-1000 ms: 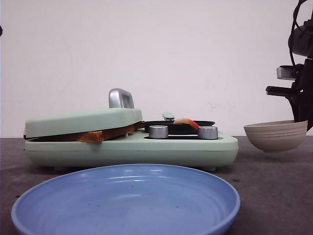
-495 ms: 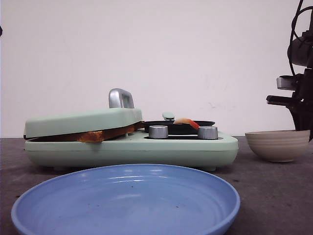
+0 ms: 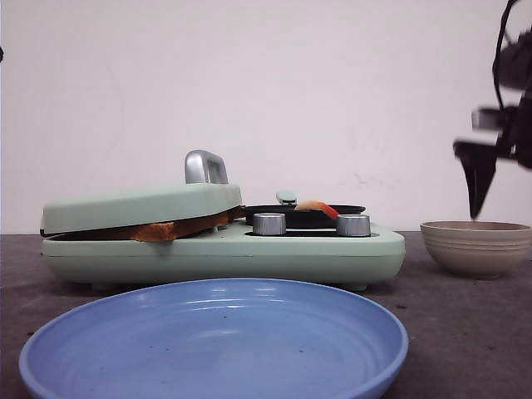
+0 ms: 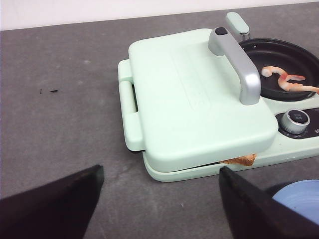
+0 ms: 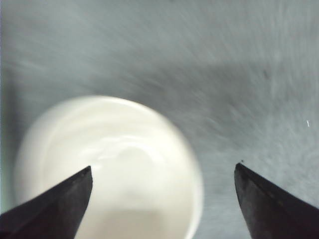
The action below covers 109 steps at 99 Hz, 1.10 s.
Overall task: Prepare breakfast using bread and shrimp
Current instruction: 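Open the right gripper and raise it away from the bowl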
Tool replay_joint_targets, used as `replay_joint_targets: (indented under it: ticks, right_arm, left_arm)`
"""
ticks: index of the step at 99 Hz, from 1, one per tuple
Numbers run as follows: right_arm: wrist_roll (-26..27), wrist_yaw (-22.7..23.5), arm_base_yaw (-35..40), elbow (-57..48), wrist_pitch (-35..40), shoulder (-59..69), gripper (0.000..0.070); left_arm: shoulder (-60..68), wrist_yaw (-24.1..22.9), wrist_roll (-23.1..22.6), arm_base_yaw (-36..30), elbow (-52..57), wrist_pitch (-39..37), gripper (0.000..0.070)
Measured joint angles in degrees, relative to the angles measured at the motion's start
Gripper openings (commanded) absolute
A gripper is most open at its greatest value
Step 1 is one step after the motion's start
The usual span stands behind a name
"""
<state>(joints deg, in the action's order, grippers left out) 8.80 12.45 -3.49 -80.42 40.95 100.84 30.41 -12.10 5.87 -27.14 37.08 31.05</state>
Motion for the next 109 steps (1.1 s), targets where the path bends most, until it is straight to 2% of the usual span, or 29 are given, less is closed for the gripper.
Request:
replay_joint_targets:
  ticks: [10, 11, 17, 22, 31, 34, 38, 51, 66, 83, 109]
  right_arm:
    - [0.0, 4.6, 0.1, 0.0, 0.0, -5.0, 0.0561]
    - [0.0, 8.7, 1.0, 0.0, -0.2, -9.5, 0.056]
    - [0.0, 10.5, 2.1, 0.0, -0.8, -13.2, 0.0496]
    - [0.0, 11.1, 2.8, 0.0, -1.1, -15.4, 0.0391]
    - [-0.5, 11.6, 4.0, 0.0, -1.5, -19.6, 0.0139]
    - [-0.9, 11.6, 4.4, 0.0, -1.7, -21.0, 0.0066]
    - [-1.5, 11.6, 4.9, 0.0, -1.8, -22.8, 0.0001]
    - [-4.4, 11.6, 6.7, 0.0, -1.3, -27.5, 0.0003]
    - [-8.6, 11.6, 9.2, 0.0, 0.5, -30.8, 0.0003]
    - [-10.3, 11.6, 11.8, 5.7, -3.9, -35.3, 0.0003]
    - [-10.5, 12.9, 14.9, 29.7, -21.9, -48.6, 0.0006]
  left_arm:
    - [0.0, 0.0, 0.0, 0.0, 0.0, 0.0, 0.0423]
    - [0.0, 0.0, 0.0, 0.0, 0.0, 0.0, 0.0423]
    - [0.0, 0.0, 0.0, 0.0, 0.0, 0.0, 0.0422]
    - [0.0, 0.0, 0.0, 0.0, 0.0, 0.0, 0.042]
    - [0.0, 0.0, 0.0, 0.0, 0.0, 0.0, 0.0406]
    - [0.0, 0.0, 0.0, 0.0, 0.0, 0.0, 0.0376]
    - [0.0, 0.0, 0.0, 0.0, 0.0, 0.0, 0.0297]
    - [0.0, 0.0, 0.3, 0.0, 0.0, 0.0, 0.0]
    - [0.0, 0.1, 1.0, 0.0, 0.0, 0.0, 0.0]
    - [-0.8, 1.4, 2.7, 0.0, 0.0, -0.4, 0.0]
    - [-11.6, 1.6, 7.2, 0.0, -7.3, -9.1, 0.0]
